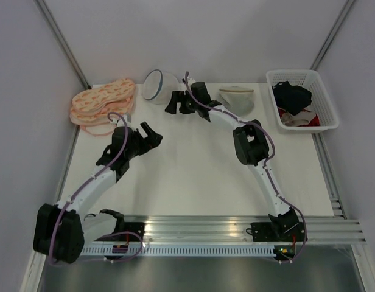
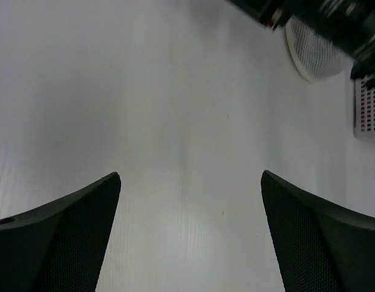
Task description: Unzip the laundry bag and remove the bra
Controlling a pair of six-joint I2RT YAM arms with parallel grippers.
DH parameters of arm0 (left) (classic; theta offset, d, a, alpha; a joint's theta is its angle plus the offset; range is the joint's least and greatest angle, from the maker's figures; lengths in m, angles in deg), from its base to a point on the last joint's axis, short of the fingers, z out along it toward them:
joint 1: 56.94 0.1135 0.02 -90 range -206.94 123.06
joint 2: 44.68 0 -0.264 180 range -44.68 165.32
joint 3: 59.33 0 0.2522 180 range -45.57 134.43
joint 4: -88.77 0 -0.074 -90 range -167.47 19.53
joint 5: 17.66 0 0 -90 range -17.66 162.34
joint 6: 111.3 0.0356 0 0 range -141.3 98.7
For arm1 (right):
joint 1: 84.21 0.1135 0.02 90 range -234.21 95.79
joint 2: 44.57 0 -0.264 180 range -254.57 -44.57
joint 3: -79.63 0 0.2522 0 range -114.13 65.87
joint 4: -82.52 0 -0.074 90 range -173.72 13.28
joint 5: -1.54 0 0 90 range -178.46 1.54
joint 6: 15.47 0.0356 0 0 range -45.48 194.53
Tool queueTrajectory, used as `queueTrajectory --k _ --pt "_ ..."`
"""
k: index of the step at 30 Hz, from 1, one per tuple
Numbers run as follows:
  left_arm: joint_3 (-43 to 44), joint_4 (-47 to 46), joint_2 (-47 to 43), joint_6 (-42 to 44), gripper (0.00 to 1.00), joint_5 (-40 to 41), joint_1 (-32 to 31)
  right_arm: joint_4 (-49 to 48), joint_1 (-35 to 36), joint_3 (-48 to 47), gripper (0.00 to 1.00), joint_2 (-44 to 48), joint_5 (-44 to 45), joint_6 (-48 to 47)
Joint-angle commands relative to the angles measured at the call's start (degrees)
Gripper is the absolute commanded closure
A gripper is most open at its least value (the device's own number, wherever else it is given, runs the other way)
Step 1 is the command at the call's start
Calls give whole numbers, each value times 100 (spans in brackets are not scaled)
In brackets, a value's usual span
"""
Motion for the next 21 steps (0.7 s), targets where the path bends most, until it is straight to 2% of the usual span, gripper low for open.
queueTrajectory --k 1,5,6,11,14,18,21 --pt "1084 -942 1025 -163 0 652 104 -461 120 884 2 1019 154 -386" --pt "2130 -1390 2344 21 0 731 298 -382 120 1789 2 1645 348 -755" --pt "2637 -1391 2668 109 0 758 332 -356 120 2113 2 1864 400 -800" --pt "4011 -1435 4494 741 0 1030 385 -654 50 3380 2 2691 602 -756" --pt "5073 -1015 5471 988 1 1135 386 -680 49 4013 2 3209 577 -747" --pt "6741 -13 6570 1129 2 1522 377 -812 58 5066 2 4104 541 -703" --pt "7621 436 7247 1314 2 1864 359 -1005 58 5708 2 4685 524 -686"
